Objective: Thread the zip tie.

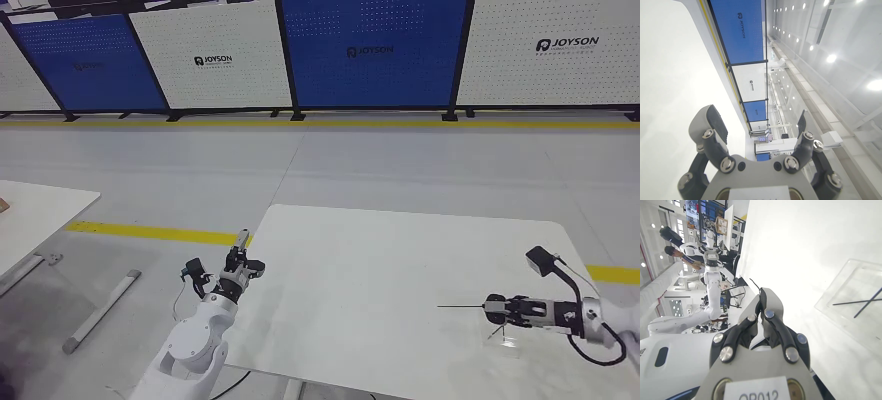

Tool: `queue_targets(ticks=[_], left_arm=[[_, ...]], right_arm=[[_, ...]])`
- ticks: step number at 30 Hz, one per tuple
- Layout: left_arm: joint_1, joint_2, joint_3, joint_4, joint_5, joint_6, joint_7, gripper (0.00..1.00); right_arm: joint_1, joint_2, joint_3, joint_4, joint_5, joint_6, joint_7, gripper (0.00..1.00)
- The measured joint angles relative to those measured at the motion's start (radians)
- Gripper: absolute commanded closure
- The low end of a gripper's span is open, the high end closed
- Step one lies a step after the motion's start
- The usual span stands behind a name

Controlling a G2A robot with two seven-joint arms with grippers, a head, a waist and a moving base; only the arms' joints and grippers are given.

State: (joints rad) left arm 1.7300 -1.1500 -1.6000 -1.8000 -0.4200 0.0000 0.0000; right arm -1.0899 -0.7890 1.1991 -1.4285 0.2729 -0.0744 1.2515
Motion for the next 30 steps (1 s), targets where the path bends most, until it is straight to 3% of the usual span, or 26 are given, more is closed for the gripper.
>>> queue_targets(ticks=[7, 12, 15, 25, 30], left_arm=[[0.000, 0.000, 0.000, 0.000, 0.000, 0.000, 0.000, 0.00], [0.000, 0.000, 0.000, 0.000, 0.000, 0.000, 0.000, 0.00], [0.000, 0.000, 0.000, 0.000, 0.000, 0.000, 0.000, 0.00], [-0.003, 0.000, 0.002, 0.000, 0.004, 0.002, -0.001, 0.00], [-0.010, -0.001, 0.013, -0.060, -0.028, 0.088, -0.061, 0.00]], right_arm=[[0.013, -0.012, -0.010, -0.062, 0.026, -0.080, -0.059, 1.00], [0.079, -0.036, -0.088, -0.108, -0.044, -0.071, -0.112, 1.00], [0.108, -0.053, -0.147, -0.090, -0.094, -0.090, -0.171, 1.00], [0.107, -0.055, -0.150, -0.087, -0.100, -0.088, -0.180, 1.00], [0.104, -0.058, -0.157, -0.106, -0.163, -0.134, -0.224, 1.00]])
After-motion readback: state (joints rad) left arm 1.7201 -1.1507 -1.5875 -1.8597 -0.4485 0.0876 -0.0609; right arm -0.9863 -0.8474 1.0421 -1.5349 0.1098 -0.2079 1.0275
